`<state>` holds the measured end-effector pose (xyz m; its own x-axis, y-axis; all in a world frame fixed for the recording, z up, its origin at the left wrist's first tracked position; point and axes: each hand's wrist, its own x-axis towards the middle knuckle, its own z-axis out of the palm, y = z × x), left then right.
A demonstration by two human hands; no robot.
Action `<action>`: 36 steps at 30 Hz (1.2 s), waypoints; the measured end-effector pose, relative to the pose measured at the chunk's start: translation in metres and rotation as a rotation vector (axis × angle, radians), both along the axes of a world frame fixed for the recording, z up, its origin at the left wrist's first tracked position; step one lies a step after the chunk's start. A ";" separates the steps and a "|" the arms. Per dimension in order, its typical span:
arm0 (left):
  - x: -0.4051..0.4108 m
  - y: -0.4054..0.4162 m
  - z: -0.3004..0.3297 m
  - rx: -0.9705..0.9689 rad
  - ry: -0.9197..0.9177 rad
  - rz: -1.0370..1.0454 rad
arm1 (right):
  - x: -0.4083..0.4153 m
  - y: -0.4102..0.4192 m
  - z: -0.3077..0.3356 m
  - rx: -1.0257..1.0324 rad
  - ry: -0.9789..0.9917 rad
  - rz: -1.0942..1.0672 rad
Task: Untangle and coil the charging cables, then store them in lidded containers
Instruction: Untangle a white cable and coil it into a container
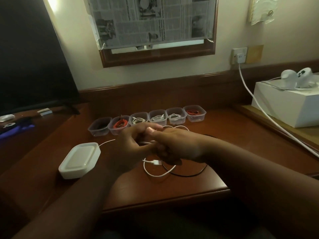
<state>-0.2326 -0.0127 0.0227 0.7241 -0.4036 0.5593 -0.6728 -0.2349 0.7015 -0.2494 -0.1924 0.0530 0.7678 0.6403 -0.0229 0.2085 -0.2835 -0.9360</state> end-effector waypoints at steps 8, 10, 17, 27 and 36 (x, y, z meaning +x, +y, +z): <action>-0.019 -0.040 -0.006 -0.680 0.663 0.031 | 0.007 0.002 -0.005 0.920 0.484 0.254; -0.022 -0.045 -0.007 -0.645 0.776 0.114 | 0.009 0.002 -0.003 1.056 0.451 0.170; -0.025 -0.050 -0.007 -0.590 0.568 0.126 | 0.011 -0.001 -0.005 1.152 0.432 0.031; -0.030 -0.048 -0.002 -0.447 0.395 0.079 | 0.019 -0.009 -0.012 0.949 0.493 0.203; 0.006 -0.045 -0.025 -0.434 0.279 0.301 | 0.037 -0.005 -0.011 0.509 0.288 -0.221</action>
<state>-0.2268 -0.0578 -0.0020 0.9145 0.0647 0.3995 -0.3977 -0.0388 0.9167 -0.2124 -0.1975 0.0421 0.8916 0.4525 0.0179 -0.0845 0.2051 -0.9751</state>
